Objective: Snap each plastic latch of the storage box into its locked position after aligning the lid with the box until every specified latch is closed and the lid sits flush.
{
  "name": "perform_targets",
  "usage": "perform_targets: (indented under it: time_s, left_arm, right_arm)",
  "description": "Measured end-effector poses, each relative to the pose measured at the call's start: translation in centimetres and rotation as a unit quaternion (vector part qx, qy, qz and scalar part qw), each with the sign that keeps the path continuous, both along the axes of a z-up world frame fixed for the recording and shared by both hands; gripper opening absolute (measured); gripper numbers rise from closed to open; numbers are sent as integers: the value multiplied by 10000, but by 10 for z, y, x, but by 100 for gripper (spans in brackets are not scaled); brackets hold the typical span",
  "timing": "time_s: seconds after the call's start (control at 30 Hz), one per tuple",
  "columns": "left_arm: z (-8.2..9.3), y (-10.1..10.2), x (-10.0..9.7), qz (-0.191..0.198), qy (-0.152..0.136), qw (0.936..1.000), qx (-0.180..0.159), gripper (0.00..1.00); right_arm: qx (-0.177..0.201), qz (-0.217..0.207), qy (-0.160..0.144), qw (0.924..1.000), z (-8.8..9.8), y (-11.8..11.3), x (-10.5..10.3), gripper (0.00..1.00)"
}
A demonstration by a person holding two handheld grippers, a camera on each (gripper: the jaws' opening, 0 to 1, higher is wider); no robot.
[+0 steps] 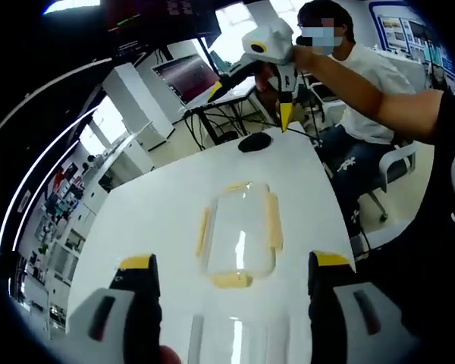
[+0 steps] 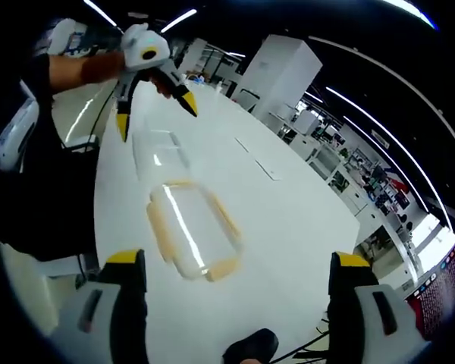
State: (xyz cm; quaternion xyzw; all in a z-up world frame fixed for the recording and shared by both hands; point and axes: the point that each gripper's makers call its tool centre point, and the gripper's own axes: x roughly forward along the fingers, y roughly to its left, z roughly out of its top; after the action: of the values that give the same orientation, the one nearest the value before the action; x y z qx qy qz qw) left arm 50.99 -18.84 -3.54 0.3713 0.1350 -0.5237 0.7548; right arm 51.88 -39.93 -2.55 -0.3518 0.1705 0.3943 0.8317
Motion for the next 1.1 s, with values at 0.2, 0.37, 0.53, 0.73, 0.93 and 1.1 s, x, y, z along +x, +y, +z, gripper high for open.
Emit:
perform_targets:
  time_s: [0.2,0.37,0.53,0.73,0.93,1.1]
  left_arm:
    - [14,3,22,167,-227,9996,-45,37]
    - [17,8,32,277,-289,9992,-40,18]
    - [13,14,39,378,-334,9987,55,6]
    - [16,19,43,458,-411,9980,147,2]
    - [14,18,44,467,-279,9984,150,24]
    - [13,13,45,518,-92,9986,23,26]
  right_arm:
    - [171,126,-183,9996,10,3,12,99]
    - [437,203,-104,9988,15,7,12,90]
    - [311,150,-54,9994,13,4,19,86]
    - [83,192,76,9998,9,1,31,66]
    - [98,247,27,9996,10,2,37,40]
    - [78,220,32,9997,3,0,43,19]
